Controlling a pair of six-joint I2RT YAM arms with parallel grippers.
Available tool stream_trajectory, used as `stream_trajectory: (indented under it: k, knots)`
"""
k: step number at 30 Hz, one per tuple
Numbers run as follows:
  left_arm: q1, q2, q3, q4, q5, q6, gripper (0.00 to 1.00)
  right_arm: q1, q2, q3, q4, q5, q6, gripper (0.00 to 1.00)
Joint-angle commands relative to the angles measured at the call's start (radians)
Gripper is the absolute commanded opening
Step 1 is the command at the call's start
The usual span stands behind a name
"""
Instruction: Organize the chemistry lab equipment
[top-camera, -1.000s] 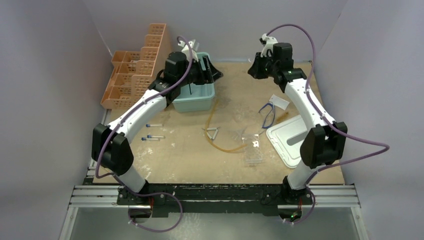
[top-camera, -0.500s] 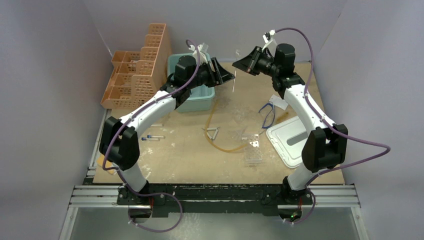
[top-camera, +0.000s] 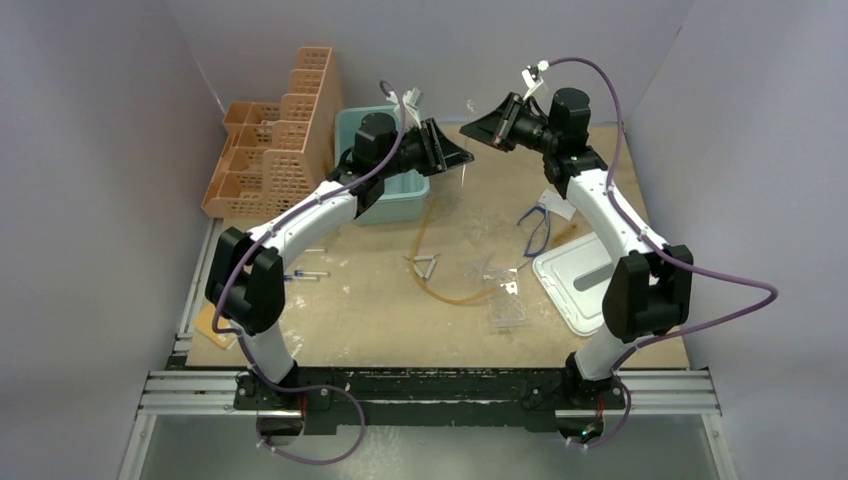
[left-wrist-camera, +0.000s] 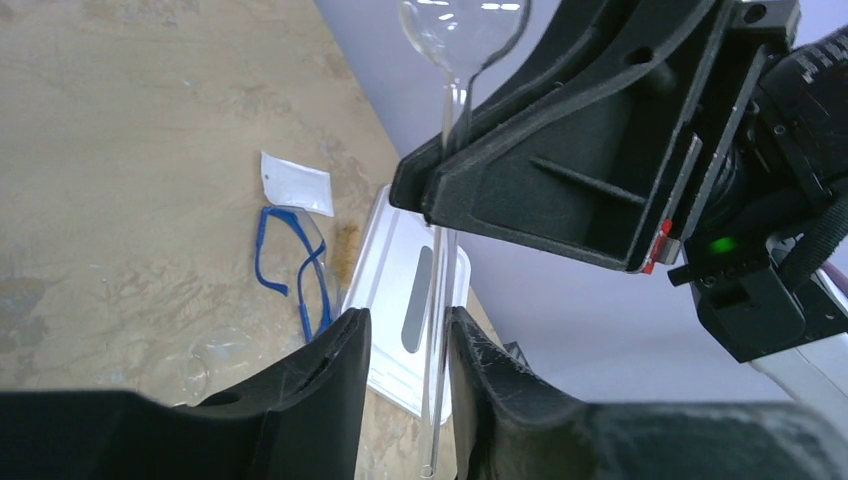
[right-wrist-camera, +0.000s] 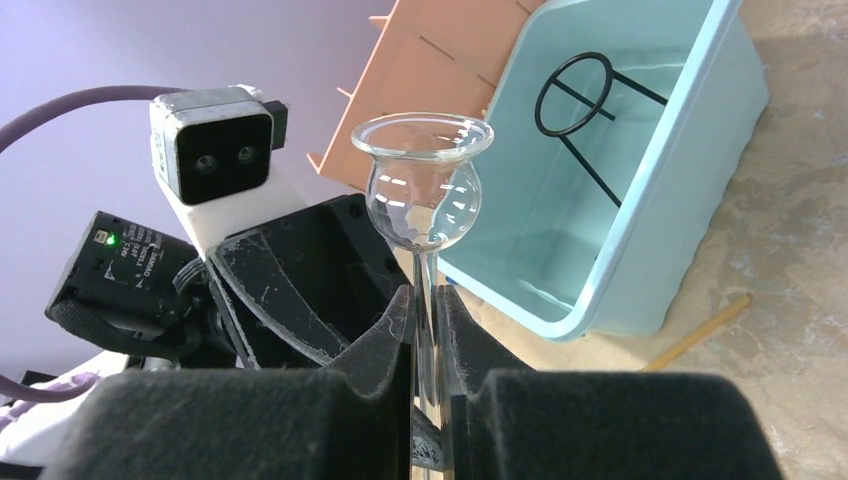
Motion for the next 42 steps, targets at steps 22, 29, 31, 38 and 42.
stream_trajectory:
  k: [22, 29, 31, 38, 42]
  knots:
    - [0.103, 0.049, 0.26, -0.602, -0.473, 0.293, 0.0, -0.003, -0.093, 0.054, -0.259, 0.261, -0.221, 0.52]
    - [0.105, 0.216, 0.406, -0.747, -0.62, 0.316, 0.0, -0.004, -0.127, 0.013, -0.327, 0.349, -0.261, 0.52]
    - [0.105, 0.249, 0.427, -0.753, -0.622, 0.319, 0.0, -0.003, -0.135, 0.005, -0.34, 0.362, -0.266, 0.52]
    - [0.105, 0.359, 0.461, -0.775, -0.57, 0.361, 0.0, -0.004, -0.148, -0.003, -0.369, 0.401, -0.279, 0.52]
    - [0.105, 0.406, 0.459, -0.763, -0.548, 0.376, 0.0, -0.003, -0.145, -0.001, -0.381, 0.415, -0.289, 0.52]
